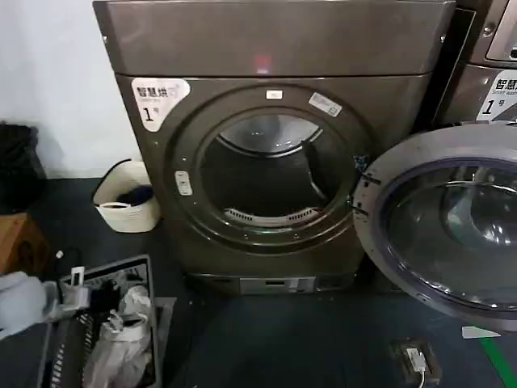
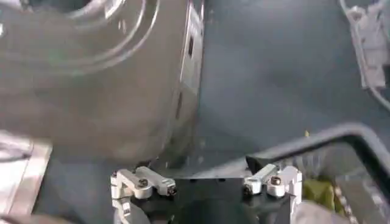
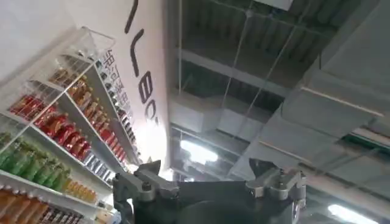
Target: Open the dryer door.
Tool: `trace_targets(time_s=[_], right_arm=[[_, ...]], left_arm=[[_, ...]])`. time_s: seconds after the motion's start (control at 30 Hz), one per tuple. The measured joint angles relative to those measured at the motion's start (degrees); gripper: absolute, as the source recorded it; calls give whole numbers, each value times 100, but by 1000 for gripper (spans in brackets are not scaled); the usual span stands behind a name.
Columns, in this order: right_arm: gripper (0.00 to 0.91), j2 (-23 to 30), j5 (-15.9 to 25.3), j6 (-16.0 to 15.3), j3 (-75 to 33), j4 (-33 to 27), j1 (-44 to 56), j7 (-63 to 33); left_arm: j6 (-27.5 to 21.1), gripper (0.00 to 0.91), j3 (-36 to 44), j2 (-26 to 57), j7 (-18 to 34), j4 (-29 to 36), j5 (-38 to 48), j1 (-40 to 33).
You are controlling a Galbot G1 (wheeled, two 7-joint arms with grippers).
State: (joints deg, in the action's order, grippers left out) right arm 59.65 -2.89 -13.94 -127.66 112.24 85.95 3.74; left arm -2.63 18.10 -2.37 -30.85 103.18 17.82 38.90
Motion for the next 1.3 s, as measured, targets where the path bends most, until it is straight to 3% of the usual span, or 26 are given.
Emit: trace_targets(time_s=[0.4, 0.7, 0.97, 1.3], right_arm=[[907, -4, -2, -3, 48, -32, -43, 2], [907, -18, -5, 2, 49, -62, -39, 2], [907, -28, -18, 12, 47, -79, -25, 6], [907, -36, -27, 59, -31, -152, 35, 8]], left_arm=[[-7, 907, 300, 50, -35, -650, -138, 6], [-404, 907, 397, 32, -1, -1006, -130, -8], [-444, 907, 386, 20, 43, -1345, -197, -24], [-606, 907, 381, 110, 66, -1456, -215, -34]])
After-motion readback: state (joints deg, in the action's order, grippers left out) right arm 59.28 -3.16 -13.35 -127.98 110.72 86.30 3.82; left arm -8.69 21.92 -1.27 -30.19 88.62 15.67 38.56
